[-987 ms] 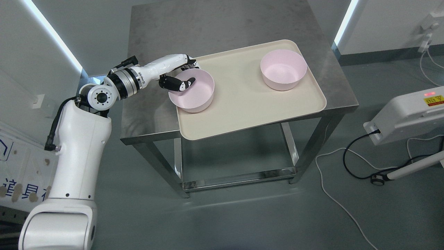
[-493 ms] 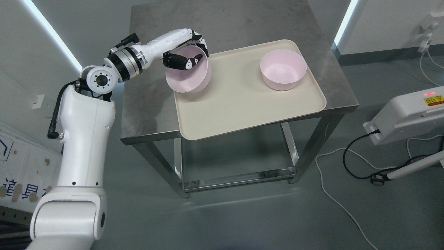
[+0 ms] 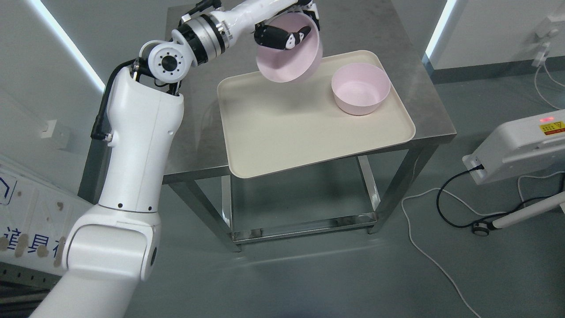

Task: Stack pink IKEA bowls on left shelf middle
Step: 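Lift the pink bowl with the left hand and carry it over the other bowl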

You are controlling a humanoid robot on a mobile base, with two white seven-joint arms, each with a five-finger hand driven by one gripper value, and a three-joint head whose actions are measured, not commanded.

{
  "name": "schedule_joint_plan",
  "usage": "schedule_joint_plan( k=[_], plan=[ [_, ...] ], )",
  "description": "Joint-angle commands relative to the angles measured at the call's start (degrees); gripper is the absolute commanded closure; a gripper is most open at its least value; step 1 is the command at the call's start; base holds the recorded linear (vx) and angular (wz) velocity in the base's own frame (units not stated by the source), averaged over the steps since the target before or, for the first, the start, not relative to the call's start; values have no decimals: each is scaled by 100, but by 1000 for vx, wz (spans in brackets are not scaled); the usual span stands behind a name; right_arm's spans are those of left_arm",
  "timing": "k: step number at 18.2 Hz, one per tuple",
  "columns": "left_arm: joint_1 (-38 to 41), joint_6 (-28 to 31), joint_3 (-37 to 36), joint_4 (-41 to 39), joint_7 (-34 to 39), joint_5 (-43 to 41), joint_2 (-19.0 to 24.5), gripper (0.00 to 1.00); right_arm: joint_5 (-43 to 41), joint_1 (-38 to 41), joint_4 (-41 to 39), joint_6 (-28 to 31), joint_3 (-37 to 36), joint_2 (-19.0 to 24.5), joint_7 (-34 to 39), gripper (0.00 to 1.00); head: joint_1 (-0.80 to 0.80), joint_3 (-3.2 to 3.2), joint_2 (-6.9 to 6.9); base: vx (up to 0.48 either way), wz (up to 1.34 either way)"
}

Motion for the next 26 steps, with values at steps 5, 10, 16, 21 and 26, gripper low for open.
schedule_joint_plan(
  k=[5, 10, 16, 21, 26],
  plan=[
    [-1054, 803, -3636, 616, 1498, 1217, -286, 99, 0, -1, 0, 6, 0, -100, -2, 0, 0, 0, 0, 0, 0],
    [-1071, 803, -3742, 1223, 1507, 1094, -286, 99, 0, -1, 0, 6, 0, -100, -2, 0, 0, 0, 0, 0, 0],
    [-1124, 812, -3312, 1732, 1665, 1103, -286, 98, 0, -1, 0, 6, 0, -100, -2, 0, 0, 0, 0, 0, 0],
    [-1168, 794, -2924, 1997, 1665, 1112, -286, 97, 0, -1, 0, 6, 0, -100, -2, 0, 0, 0, 0, 0, 0],
    [-1168, 803, -2810, 1988, 1648, 1138, -286, 96, 0, -1, 0, 6, 0, -100, -2, 0, 0, 0, 0, 0, 0]
  ],
)
